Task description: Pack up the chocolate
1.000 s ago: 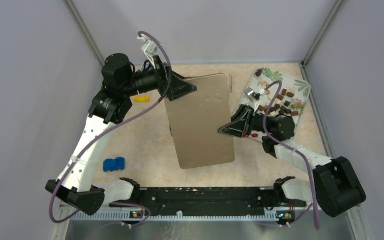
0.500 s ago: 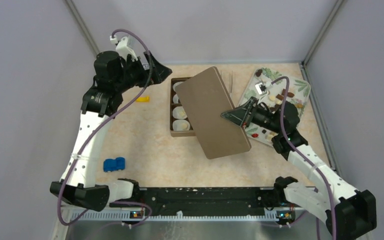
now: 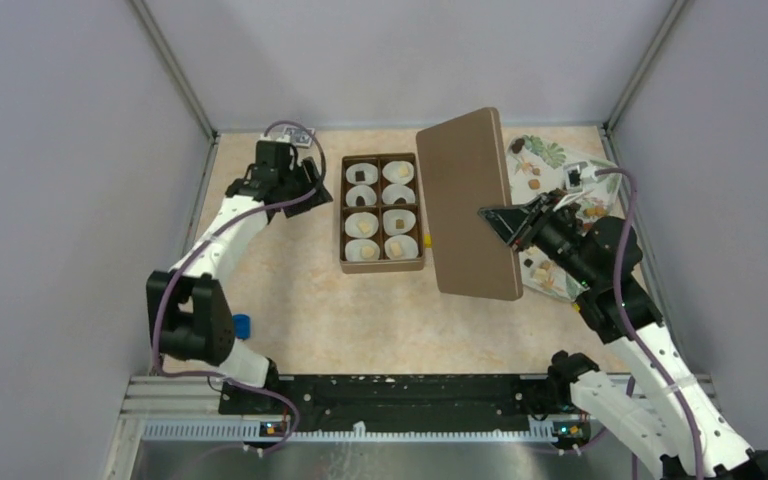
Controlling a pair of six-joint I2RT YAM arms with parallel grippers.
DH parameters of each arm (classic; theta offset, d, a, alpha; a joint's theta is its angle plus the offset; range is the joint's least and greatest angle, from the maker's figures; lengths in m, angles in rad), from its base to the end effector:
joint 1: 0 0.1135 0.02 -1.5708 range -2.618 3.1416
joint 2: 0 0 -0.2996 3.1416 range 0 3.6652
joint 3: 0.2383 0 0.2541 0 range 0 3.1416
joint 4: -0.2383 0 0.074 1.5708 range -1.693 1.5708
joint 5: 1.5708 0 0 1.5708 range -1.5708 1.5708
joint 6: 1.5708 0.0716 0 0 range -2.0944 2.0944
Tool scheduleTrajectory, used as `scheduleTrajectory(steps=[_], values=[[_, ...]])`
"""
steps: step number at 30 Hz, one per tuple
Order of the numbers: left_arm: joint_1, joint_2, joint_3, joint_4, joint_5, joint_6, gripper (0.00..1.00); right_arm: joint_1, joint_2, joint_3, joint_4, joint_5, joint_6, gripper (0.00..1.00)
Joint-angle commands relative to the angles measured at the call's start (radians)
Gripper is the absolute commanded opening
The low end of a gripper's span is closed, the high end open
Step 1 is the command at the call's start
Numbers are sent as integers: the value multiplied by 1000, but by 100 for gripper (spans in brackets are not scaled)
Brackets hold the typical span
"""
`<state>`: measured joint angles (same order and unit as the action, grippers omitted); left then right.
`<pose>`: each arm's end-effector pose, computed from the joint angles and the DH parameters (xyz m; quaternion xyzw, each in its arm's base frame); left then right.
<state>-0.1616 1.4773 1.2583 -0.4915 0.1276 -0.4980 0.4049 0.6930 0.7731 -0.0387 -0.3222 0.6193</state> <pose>0.3499 -0.0663 0.3221 -0.1256 0.8987 -0.1896 0.3750 0.1497 0.0888 0.3903 -0.0420 0.6918 0.4458 0.5665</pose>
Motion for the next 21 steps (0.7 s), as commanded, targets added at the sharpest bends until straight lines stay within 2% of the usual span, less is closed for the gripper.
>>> scheduleTrajectory(steps=[1,7,12,21], values=[[-19,109,1,71,20,25,63,-1,-65,81,-64,116,-46,0],[-79,193,-27,88,-47,39,45,0,-91,70,-92,126,-43,0],[-128,233,-29,81,-102,56,42,-1,-82,61,-79,117,-33,0],[-139,274,-35,62,-165,56,29,-1,-72,63,-66,115,-28,0]])
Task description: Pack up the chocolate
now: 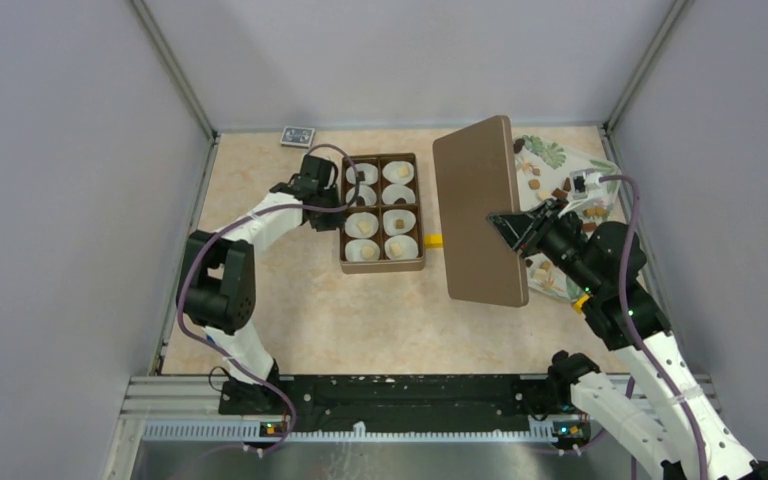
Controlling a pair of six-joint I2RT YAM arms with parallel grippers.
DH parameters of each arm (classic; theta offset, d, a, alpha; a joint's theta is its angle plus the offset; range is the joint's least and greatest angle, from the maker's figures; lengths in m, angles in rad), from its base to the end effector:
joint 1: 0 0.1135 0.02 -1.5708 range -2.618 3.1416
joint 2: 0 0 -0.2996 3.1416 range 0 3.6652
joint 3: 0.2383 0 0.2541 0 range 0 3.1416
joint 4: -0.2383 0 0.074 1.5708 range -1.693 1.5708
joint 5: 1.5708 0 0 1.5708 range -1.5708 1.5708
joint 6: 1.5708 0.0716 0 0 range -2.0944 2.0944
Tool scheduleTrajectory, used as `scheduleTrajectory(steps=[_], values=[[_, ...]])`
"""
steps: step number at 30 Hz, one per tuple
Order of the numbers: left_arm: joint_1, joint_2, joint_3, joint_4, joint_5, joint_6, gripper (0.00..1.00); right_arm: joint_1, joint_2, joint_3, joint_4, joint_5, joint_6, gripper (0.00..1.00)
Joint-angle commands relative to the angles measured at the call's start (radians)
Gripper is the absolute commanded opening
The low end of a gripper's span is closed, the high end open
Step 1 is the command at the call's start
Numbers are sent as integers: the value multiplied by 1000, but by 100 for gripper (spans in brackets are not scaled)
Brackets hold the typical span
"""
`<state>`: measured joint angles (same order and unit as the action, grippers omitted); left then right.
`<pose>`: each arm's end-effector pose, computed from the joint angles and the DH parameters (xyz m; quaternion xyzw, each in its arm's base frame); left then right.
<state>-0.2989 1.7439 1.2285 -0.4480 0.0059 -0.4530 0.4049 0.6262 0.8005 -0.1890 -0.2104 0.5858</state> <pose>0.3813 -0.1179 0.2196 -0.0726 0.9515 -0.1124 0.2771 0.1357 0.0744 0.3889 -0.0094 0.7121 0.3976 0.5786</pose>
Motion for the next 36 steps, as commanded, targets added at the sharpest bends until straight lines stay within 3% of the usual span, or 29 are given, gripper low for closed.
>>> scheduleTrajectory(steps=[1,6,11,17,23,32,36], values=[[-2,10,-7,19,-44,13,24,-1,-4,35,85,3,6,0],[-5,22,-10,9,-38,23,4,0,2,34,88,6,5,0],[-8,2,-34,15,-12,38,0,-1,14,31,106,1,11,0],[-31,-50,-82,-6,22,65,0,-1,46,5,179,-18,65,0],[-42,-132,-153,-22,50,83,0,0,119,-33,360,-44,175,0],[-43,-269,-217,-64,92,90,0,-1,201,-51,448,-35,225,0],[-43,-310,-189,-87,113,75,22,-1,231,-90,544,-48,294,0]])
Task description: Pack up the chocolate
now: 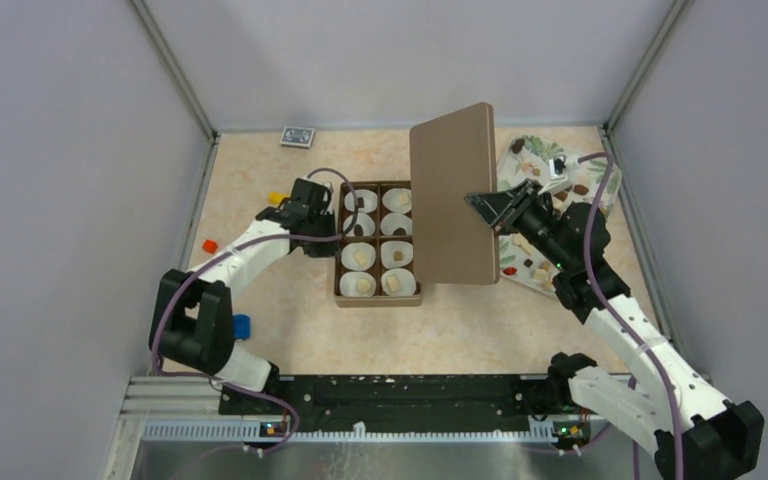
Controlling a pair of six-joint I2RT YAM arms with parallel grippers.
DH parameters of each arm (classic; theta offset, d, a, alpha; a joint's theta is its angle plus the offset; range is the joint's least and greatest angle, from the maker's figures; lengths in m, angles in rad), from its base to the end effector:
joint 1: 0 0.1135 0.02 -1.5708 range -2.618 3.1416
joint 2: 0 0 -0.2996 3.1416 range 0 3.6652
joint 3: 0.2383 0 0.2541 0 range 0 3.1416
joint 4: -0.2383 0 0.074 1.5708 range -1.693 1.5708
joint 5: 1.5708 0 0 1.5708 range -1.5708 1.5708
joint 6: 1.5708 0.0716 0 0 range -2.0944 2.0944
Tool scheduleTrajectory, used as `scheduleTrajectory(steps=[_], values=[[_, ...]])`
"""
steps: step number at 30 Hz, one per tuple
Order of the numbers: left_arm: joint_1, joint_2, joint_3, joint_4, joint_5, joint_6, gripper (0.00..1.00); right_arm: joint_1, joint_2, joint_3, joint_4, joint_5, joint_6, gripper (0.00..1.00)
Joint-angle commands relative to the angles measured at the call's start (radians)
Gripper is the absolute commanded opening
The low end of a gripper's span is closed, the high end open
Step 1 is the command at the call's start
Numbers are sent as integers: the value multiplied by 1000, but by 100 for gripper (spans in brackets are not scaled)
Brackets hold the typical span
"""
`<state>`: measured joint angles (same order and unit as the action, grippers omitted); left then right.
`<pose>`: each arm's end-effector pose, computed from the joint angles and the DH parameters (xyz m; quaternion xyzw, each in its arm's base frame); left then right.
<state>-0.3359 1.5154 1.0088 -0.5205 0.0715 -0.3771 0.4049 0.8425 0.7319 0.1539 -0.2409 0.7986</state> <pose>0.3039 -0.1115 0.2208 -0.0102 0.9627 -0.1259 0.2395 0.1918 0.1008 0.3757 0.0492 0.6903 0.4744 0.5440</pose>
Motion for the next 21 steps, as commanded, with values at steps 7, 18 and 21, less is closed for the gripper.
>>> scheduleTrajectory(steps=[7,18,21], values=[[-5,-178,116,-83,14,-11,41,-1,86,-47,340,-41,171,0],[43,-302,194,-172,-111,-64,59,90,365,-38,609,-8,336,0],[69,-319,209,-192,-110,-62,68,111,462,-16,698,-14,399,0]])
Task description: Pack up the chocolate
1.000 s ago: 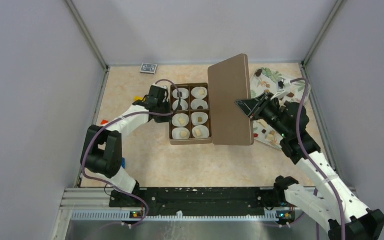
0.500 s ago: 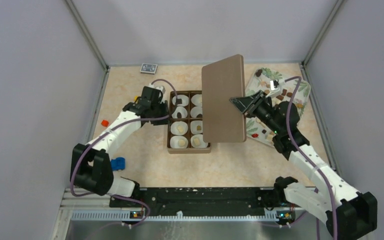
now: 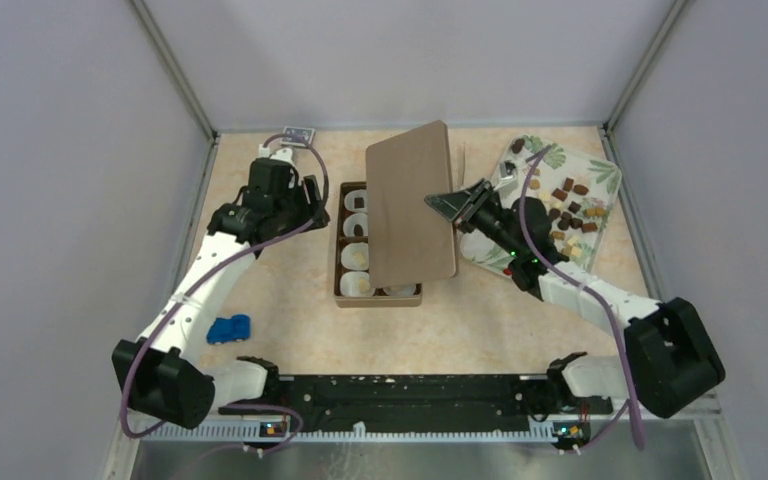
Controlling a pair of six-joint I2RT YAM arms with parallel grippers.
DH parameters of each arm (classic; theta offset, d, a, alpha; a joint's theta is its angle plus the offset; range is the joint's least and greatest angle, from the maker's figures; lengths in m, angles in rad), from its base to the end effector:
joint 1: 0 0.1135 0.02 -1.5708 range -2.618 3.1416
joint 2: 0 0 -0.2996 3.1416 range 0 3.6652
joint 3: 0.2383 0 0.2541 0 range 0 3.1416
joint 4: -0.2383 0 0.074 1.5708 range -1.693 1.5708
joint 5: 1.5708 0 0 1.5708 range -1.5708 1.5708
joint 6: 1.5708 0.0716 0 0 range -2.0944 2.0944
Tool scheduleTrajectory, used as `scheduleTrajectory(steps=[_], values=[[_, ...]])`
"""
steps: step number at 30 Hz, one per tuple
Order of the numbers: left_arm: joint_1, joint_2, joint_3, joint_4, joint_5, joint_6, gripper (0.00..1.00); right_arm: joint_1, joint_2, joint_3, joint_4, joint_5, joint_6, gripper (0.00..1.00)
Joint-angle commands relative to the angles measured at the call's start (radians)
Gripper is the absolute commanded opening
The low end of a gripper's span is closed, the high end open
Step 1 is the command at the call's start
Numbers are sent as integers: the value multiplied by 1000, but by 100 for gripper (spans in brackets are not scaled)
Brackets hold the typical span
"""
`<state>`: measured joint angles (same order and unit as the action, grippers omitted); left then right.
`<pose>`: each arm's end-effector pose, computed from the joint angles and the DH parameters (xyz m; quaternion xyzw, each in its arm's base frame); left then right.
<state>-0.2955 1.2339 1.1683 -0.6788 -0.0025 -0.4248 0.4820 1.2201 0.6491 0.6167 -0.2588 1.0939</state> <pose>0.2664 -0.0809 0.3413 -0.0597 0.9139 -0.1404 0.3762 0.2576 0.1554 0.3184 0.1174 0.6813 0.5712 0.4425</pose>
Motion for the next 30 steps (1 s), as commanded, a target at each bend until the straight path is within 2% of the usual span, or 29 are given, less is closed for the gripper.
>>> scheduleTrajectory(steps=[1,8,17,30], values=[[36,-44,49,-34,-31,-14,70,38,116,76,259,1,124,0],[88,-42,-17,15,63,-23,73,76,294,119,391,47,251,0],[104,-11,-136,113,119,-67,73,151,451,167,455,153,333,0],[118,27,-237,197,141,-95,73,170,566,136,539,180,366,0]])
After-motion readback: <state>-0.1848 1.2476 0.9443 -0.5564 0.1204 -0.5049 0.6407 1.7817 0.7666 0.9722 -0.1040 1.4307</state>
